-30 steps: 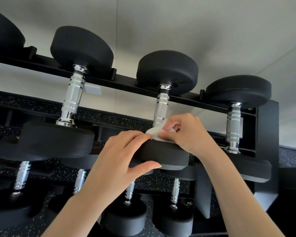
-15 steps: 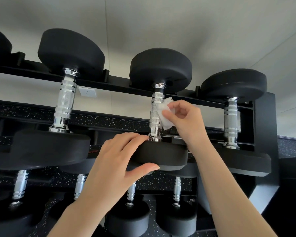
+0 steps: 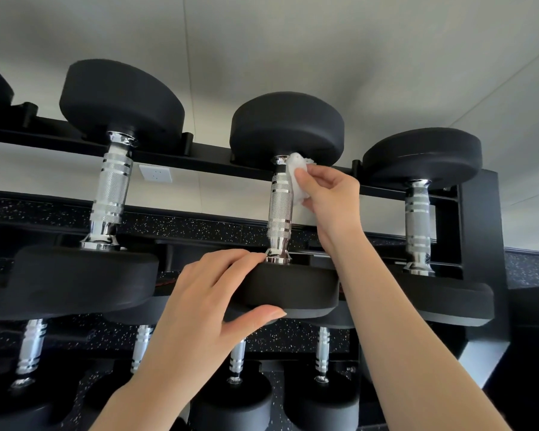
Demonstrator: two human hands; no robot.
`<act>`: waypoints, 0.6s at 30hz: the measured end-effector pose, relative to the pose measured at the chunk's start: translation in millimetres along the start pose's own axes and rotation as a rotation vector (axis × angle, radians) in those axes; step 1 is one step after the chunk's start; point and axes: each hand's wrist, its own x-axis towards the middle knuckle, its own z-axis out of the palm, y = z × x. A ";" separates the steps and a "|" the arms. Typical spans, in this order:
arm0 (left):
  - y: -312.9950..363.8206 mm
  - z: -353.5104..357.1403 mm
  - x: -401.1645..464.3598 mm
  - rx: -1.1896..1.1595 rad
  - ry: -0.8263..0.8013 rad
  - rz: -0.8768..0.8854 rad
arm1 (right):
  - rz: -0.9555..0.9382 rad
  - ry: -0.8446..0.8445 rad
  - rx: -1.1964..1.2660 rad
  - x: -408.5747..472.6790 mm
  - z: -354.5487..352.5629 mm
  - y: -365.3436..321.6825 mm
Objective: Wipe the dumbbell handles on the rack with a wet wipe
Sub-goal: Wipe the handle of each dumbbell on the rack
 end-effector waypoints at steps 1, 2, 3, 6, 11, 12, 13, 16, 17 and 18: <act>0.1 0.3 -0.2 -0.002 0.001 -0.003 | 0.021 -0.023 0.031 1.3 -0.7 -0.2; 0.0 0.2 -0.5 -0.003 0.001 -0.005 | 0.040 -0.053 0.058 2.3 -1.6 0.1; -0.1 0.4 -0.6 -0.003 0.002 -0.004 | 0.054 -0.086 0.075 3.3 -3.1 1.2; -0.1 1.3 -0.4 -0.008 0.007 0.005 | 0.091 -0.202 0.108 4.9 -9.1 6.2; -1.0 2.8 -1.2 -0.010 0.009 0.003 | 0.163 -0.353 0.197 5.1 -16.1 13.7; -1.0 3.0 -1.2 -0.009 0.009 0.003 | 0.181 -0.372 0.223 5.3 -16.5 14.6; -1.0 3.3 -1.1 -0.008 0.010 0.006 | 0.200 -0.384 0.247 5.6 -16.8 15.7; -0.9 3.8 -0.8 -0.007 0.015 0.010 | 0.226 -0.394 0.271 5.5 -17.4 19.2; -0.9 3.9 -0.7 -0.006 0.016 0.012 | 0.227 -0.398 0.271 4.5 -18.1 20.7; -1.1 4.1 -0.4 -0.007 0.016 0.012 | 0.230 -0.405 0.266 3.1 -19.0 22.4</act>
